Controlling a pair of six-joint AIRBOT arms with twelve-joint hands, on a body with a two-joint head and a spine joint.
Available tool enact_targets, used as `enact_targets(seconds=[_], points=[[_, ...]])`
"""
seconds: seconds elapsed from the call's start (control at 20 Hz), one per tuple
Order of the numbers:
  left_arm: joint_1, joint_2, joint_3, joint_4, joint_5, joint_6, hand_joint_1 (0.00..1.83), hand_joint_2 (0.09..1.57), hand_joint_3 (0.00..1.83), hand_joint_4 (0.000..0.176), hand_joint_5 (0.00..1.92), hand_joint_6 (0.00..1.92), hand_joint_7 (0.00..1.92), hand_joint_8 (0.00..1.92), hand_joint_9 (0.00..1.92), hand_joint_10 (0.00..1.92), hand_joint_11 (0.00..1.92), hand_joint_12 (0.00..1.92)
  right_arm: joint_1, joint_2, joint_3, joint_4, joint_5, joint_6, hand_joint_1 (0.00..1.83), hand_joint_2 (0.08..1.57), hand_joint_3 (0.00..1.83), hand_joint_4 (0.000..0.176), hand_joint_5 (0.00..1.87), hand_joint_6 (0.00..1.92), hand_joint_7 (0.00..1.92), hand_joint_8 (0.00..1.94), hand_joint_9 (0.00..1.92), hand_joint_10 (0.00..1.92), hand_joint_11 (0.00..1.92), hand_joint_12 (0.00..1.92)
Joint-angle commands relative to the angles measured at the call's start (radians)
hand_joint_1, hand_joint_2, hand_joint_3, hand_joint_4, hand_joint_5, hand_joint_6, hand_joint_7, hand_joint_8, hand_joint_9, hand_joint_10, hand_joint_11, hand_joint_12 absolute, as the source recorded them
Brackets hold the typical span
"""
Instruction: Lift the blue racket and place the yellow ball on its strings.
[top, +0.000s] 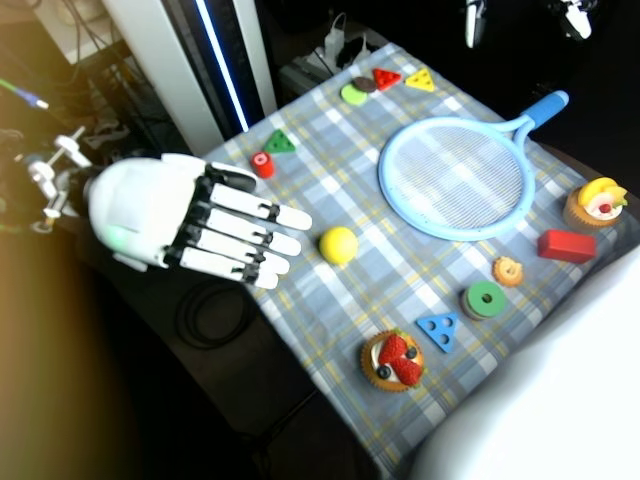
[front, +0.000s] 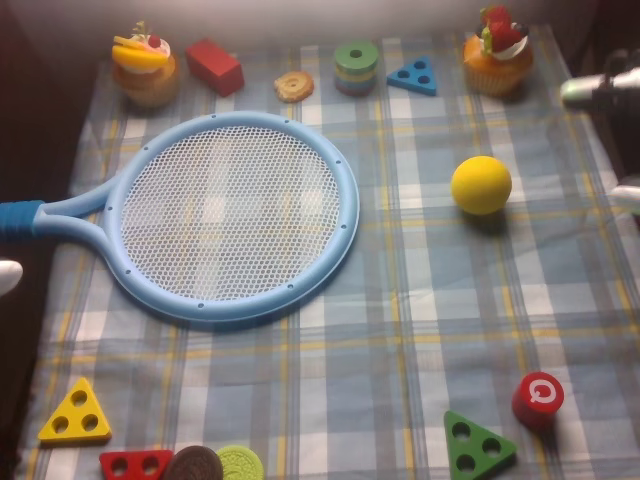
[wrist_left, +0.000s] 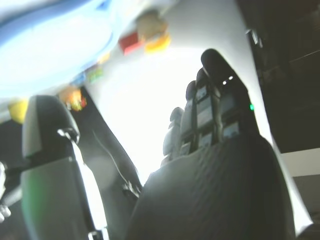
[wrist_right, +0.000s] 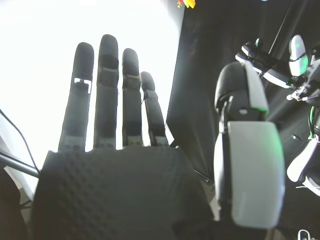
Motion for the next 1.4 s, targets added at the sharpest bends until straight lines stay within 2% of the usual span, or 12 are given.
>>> enact_targets(seconds=[0.0, 0.3, 0.5, 0.65, 0.8, 0.85, 0.9, 1.05, 1.1, 1.15, 1.2, 1.35], points=[[-0.018, -0.009, 0.014, 0.004, -0.072, 0.052, 0.79, 0.95, 0.00, 0.176, 0.16, 0.01, 0.12, 0.00, 0.12, 0.01, 0.00, 0.38, 0.012, 0.003, 0.005, 0.020, 0.114, 0.004, 0.86, 1.22, 0.00, 0.000, 0.60, 0.00, 0.65, 0.00, 0.68, 0.02, 0.41, 0.68], [-0.145, -0.102, 0.161, -0.123, 0.171, 0.271, 0.82, 0.93, 0.00, 0.176, 0.08, 0.00, 0.10, 0.00, 0.10, 0.00, 0.00, 0.26, 0.004, 0.002, 0.005, 0.013, 0.110, 0.007, 0.84, 1.22, 0.00, 0.000, 0.61, 0.00, 0.65, 0.00, 0.65, 0.00, 0.53, 0.34], [-0.183, -0.134, 0.228, -0.186, 0.269, 0.368, 0.85, 0.92, 0.00, 0.176, 0.07, 0.01, 0.12, 0.00, 0.10, 0.00, 0.00, 0.38, 0.002, -0.005, 0.008, 0.008, 0.101, 0.007, 0.79, 1.24, 0.00, 0.000, 0.61, 0.00, 0.67, 0.00, 0.68, 0.01, 0.59, 0.26], [-0.198, -0.147, 0.268, -0.226, 0.319, 0.397, 0.81, 0.95, 0.00, 0.176, 0.00, 0.00, 0.08, 0.01, 0.01, 0.00, 0.01, 0.05, -0.003, -0.016, 0.012, 0.008, 0.101, 0.016, 0.80, 1.24, 0.00, 0.000, 0.61, 0.00, 0.69, 0.01, 0.71, 0.01, 0.60, 0.26], [-0.222, -0.175, 0.317, -0.277, 0.367, 0.444, 0.86, 0.88, 0.00, 0.176, 0.10, 0.01, 0.13, 0.01, 0.03, 0.00, 0.00, 0.17, -0.003, -0.022, 0.019, 0.002, 0.100, 0.026, 0.76, 1.24, 0.00, 0.000, 0.60, 0.00, 0.69, 0.00, 0.70, 0.00, 0.42, 0.54], [-0.236, -0.184, 0.332, -0.286, 0.385, 0.453, 0.84, 0.90, 0.00, 0.176, 0.11, 0.01, 0.14, 0.00, 0.01, 0.00, 0.00, 0.07, -0.003, -0.024, 0.021, 0.001, 0.099, 0.029, 0.78, 1.25, 0.00, 0.000, 0.60, 0.00, 0.68, 0.00, 0.67, 0.00, 0.35, 0.61], [-0.254, -0.196, 0.345, -0.297, 0.400, 0.483, 0.83, 0.86, 0.01, 0.176, 0.13, 0.00, 0.20, 0.02, 0.07, 0.00, 0.00, 0.24, -0.003, -0.026, 0.023, 0.000, 0.097, 0.030, 0.80, 1.24, 0.00, 0.000, 0.61, 0.00, 0.69, 0.00, 0.68, 0.00, 0.35, 0.63], [-0.321, -0.241, 0.397, -0.341, 0.468, 0.606, 0.79, 0.90, 0.01, 0.176, 0.02, 0.00, 0.17, 0.00, 0.04, 0.00, 0.00, 0.20, -0.009, -0.029, 0.027, -0.003, 0.097, 0.038, 0.77, 1.25, 0.00, 0.000, 0.62, 0.00, 0.73, 0.00, 0.71, 0.00, 0.39, 0.62], [-0.336, -0.255, 0.415, -0.359, 0.489, 0.640, 0.83, 0.87, 0.00, 0.176, 0.12, 0.01, 0.24, 0.00, 0.10, 0.00, 0.00, 0.36, -0.011, -0.030, 0.029, -0.004, 0.097, 0.041, 0.79, 1.25, 0.00, 0.000, 0.63, 0.00, 0.74, 0.00, 0.73, 0.00, 0.42, 0.61], [-0.354, -0.274, 0.439, -0.392, 0.515, 0.698, 0.80, 0.90, 0.01, 0.176, 0.04, 0.01, 0.18, 0.01, 0.03, 0.00, 0.00, 0.16, -0.011, -0.032, 0.031, -0.006, 0.097, 0.042, 0.77, 1.26, 0.00, 0.000, 0.63, 0.00, 0.75, 0.00, 0.74, 0.01, 0.45, 0.61], [-0.369, -0.294, 0.473, -0.423, 0.546, 0.733, 0.80, 0.90, 0.01, 0.176, 0.04, 0.01, 0.18, 0.01, 0.03, 0.00, 0.00, 0.16, -0.011, -0.035, 0.033, -0.007, 0.097, 0.045, 0.77, 1.26, 0.00, 0.000, 0.63, 0.00, 0.75, 0.00, 0.74, 0.01, 0.45, 0.61], [-0.369, -0.304, 0.504, -0.480, 0.570, 0.733, 0.83, 0.89, 0.00, 0.176, 0.20, 0.01, 0.27, 0.00, 0.12, 0.00, 0.00, 0.23, -0.010, -0.040, 0.037, -0.015, 0.097, 0.053, 0.79, 1.27, 0.00, 0.000, 0.62, 0.00, 0.73, 0.00, 0.72, 0.00, 0.45, 0.55]])
